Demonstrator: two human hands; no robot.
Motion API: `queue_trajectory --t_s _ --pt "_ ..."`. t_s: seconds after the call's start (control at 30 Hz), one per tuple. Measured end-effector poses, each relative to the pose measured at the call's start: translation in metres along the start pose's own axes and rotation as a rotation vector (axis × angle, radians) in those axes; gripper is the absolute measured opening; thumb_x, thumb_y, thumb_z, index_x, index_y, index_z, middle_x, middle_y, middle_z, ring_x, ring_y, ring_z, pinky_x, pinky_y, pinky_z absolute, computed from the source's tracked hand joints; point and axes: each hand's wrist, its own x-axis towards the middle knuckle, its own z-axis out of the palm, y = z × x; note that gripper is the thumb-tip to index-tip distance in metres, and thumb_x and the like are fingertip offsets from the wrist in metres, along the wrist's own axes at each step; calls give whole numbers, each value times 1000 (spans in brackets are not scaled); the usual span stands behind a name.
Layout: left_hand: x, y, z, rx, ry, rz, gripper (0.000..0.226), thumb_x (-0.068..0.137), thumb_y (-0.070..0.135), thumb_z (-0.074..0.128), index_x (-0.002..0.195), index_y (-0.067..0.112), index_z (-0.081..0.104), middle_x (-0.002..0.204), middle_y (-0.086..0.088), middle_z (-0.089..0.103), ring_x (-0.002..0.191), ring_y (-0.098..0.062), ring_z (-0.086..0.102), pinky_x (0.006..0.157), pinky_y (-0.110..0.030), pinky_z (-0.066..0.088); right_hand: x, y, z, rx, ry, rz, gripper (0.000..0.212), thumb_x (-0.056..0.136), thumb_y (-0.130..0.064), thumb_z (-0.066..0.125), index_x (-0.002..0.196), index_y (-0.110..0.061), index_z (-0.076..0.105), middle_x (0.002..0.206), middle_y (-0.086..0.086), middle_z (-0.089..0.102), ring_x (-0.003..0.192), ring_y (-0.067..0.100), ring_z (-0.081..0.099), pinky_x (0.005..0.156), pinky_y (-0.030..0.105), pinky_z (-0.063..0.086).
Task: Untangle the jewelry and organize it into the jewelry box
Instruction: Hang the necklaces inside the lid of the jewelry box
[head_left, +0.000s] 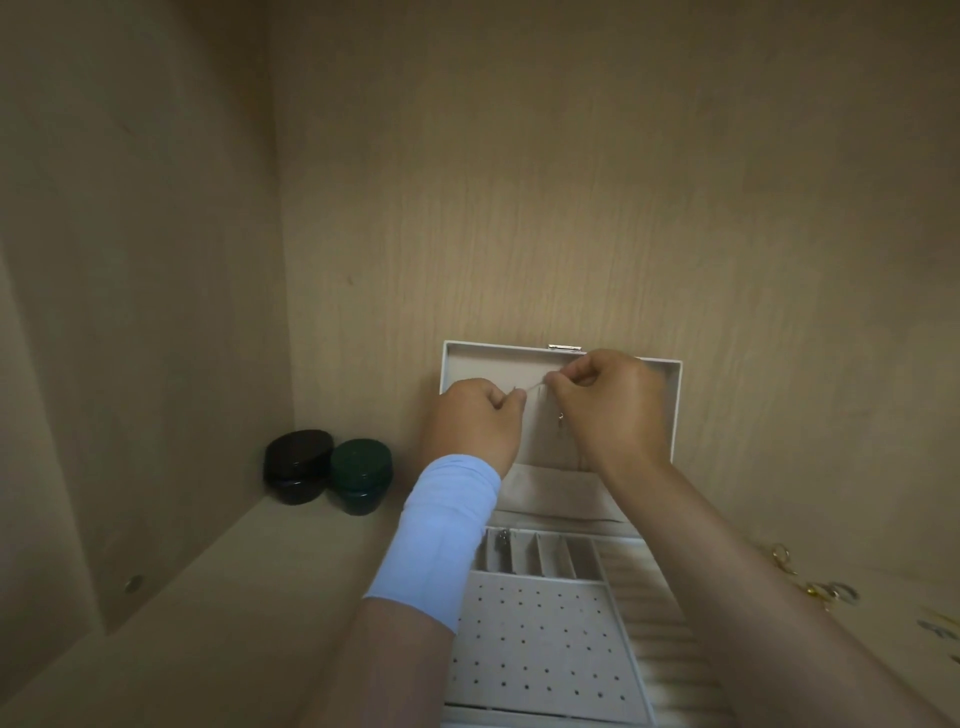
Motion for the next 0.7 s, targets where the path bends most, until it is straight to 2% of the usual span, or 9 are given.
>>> queue_trajectory --t_s 0.13,0.23,0.3,0.33,0.43,0.47,0.57,0.7 --pt "1 -1 -3 58 -99 -23 39 94 35 56 63 11 58 66 -7 61 63 -21 56 55 -20 39 -6 6 -2 -45 -73 47 11 82 -26 72 72 -24 68 68 -10 68 70 11 67 65 31 56" --pt "3 0 -6 71 -205 -32 33 92 33 56 65 14 61 67 -10 65 59 -23 58 61 -26 52 -14 11 -6 -84 -122 47 10 83 -25 71 73 -24 69 71 -13 67 77 11 66 74 32 56" --pt "3 1 -12 -7 -340 -68 31 92 30 58 68 12 62 59 -6 62 54 -23 58 65 -34 58 -20 13 -8 -89 -174 43 9 85 -26 69 76 -24 69 70 -13 67 77 11 66 86 32 53" --pt "2 2 -17 -43 -425 -78 28 92 29 59 72 11 63 59 -4 63 55 -23 59 67 -36 59 -23 13 -9 -64 -226 64 10 87 -26 68 78 -24 69 70 -12 67 75 11 65 86 31 52" --pt "-1 6 -34 -70 -627 -52 23 97 24 56 98 3 66 78 -5 68 69 -19 65 81 -37 58 -36 6 -16 207 -468 242 23 94 -27 62 78 -14 73 67 -1 69 56 15 61 55 28 50" --pt "-3 7 -39 -69 -665 -57 24 99 23 54 105 2 65 83 -4 68 74 -19 66 84 -36 57 -39 3 -19 272 -540 289 29 96 -29 60 79 -11 73 69 4 71 51 17 59 50 28 48" --pt "-6 8 -46 -47 -757 -102 26 101 21 52 115 2 63 100 -8 72 87 -19 70 87 -31 56 -45 0 -21 373 -640 345 34 100 -33 55 88 -6 72 83 15 73 51 20 58 49 30 51" --pt "-6 5 -48 -22 -840 -113 25 100 19 51 116 5 64 108 -3 74 101 -19 71 100 -40 52 -47 2 -18 468 -653 378 22 100 -31 58 98 -16 74 82 12 73 56 14 60 50 27 50"
